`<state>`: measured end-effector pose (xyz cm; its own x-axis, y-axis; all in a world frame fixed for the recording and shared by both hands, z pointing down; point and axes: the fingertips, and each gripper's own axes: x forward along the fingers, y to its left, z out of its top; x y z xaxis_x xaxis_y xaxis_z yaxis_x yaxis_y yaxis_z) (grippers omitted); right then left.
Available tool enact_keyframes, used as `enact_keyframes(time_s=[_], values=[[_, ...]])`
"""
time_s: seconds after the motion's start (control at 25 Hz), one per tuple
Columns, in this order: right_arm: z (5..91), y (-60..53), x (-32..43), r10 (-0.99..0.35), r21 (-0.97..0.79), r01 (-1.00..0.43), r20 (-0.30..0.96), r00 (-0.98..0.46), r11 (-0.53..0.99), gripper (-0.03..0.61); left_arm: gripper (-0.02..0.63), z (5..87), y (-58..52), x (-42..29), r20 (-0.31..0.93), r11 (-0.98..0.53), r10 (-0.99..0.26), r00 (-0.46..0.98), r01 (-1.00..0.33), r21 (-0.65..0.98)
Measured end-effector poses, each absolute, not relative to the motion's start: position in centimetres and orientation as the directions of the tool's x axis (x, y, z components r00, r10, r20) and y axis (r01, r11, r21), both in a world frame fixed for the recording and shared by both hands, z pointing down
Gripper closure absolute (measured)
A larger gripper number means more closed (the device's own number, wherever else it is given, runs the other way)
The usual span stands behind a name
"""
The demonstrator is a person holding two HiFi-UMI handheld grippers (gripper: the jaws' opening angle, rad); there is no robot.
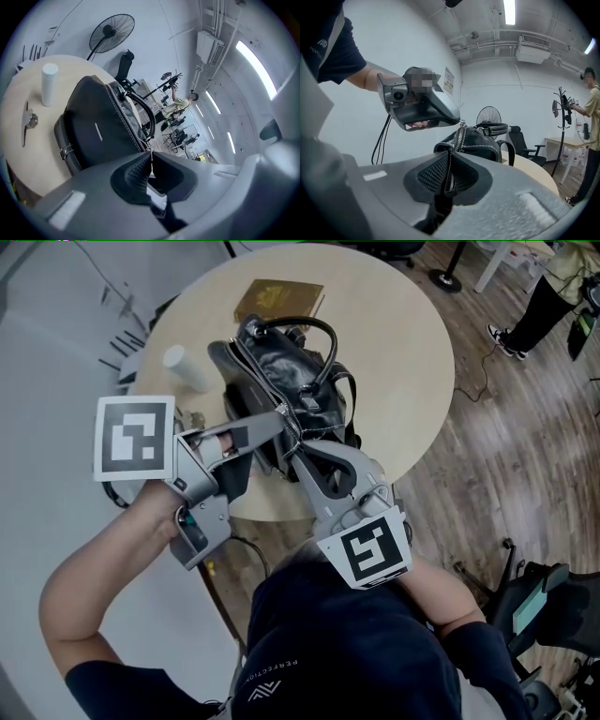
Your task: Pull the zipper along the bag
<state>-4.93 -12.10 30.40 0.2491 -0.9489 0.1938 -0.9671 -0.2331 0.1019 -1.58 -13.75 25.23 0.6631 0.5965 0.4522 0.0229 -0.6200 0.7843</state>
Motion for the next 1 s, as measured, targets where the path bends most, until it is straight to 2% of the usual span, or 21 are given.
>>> enact_keyframes(time_s=[0.28,1.0], values=[[29.9,-12.3,-5.1,-0.952,0.091,-0.972,0.202,0.23,-0.215,0.555,0.591,25.2,-15.1,-1.5,0.527,-0.714,0.561,0.638,0.051,0.698],[29.9,-12.7,-5.2,-0.958,0.037,-0.977,0.193,0.214,-0.211,0.555,0.589,25.6,-17.8,-0.5,0.582,-0.766,0.541,0.607,0.069,0.64]])
